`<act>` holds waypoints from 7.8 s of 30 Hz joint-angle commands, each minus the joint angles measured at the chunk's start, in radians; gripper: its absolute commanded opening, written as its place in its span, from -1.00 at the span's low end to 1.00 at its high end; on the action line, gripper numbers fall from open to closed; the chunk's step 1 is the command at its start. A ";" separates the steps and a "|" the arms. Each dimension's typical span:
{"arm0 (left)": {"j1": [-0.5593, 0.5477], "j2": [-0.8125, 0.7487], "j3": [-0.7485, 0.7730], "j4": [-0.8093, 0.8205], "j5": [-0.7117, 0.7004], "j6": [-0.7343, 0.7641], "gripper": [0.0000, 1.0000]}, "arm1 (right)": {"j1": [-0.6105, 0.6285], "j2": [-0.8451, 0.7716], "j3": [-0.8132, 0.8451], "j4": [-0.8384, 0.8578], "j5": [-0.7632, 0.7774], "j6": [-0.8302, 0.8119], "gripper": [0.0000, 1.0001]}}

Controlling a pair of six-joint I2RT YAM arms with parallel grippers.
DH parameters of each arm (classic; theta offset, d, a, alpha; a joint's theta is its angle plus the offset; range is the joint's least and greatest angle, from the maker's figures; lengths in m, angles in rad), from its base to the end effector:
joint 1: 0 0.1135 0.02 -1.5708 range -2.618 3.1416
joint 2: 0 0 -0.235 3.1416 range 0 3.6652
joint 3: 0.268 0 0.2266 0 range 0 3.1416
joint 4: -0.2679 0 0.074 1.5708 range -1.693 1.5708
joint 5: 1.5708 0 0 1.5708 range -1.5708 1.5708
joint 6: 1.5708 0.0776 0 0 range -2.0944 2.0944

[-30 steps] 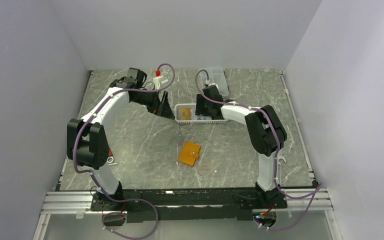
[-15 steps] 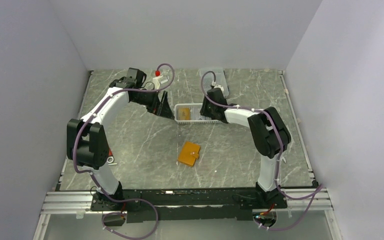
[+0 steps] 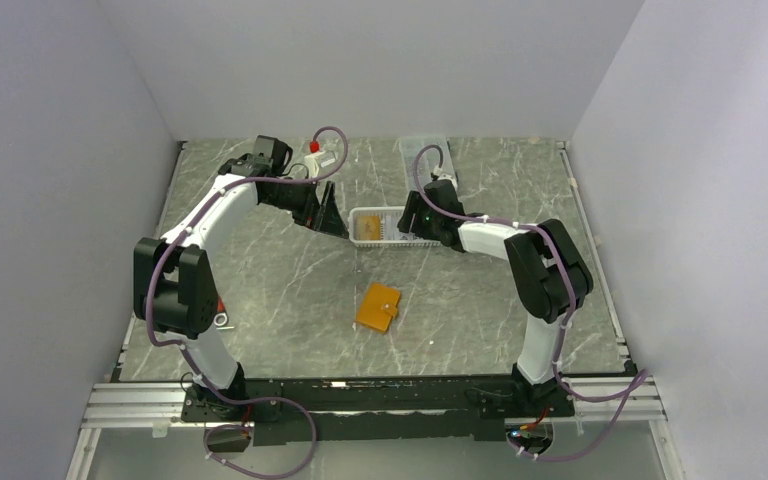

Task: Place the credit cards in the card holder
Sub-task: Pick up the credit card from the storage box, then open the card holder at the center of the board.

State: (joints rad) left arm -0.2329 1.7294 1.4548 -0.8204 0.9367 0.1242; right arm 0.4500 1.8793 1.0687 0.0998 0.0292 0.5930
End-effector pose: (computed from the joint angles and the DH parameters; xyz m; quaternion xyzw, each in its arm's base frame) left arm 0.3151 -0.1390 0.2374 0.2587 0.8345 -0.4495 0.1862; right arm 0.3614 0.1721 0.1215 0.0710 0.9061 0.1962 0.3681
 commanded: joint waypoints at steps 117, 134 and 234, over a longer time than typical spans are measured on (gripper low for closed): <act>-0.088 0.073 -0.294 1.638 0.367 -1.202 -1.00 | -0.080 -0.187 -0.151 0.952 -1.074 0.597 -0.81; -0.077 -0.113 -0.383 1.460 0.428 -1.040 -0.03 | -0.118 -0.378 -0.164 0.536 -0.841 0.320 -1.00; -0.795 0.072 -0.176 0.285 -0.934 -0.100 0.82 | 0.273 -0.652 -0.776 -0.027 -0.009 0.416 -1.00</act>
State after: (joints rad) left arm -1.0031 1.7824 1.2507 -0.5526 0.0326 0.0864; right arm 0.7288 1.1995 0.3580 0.0761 0.0139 0.9962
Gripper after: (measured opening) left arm 0.907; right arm 0.008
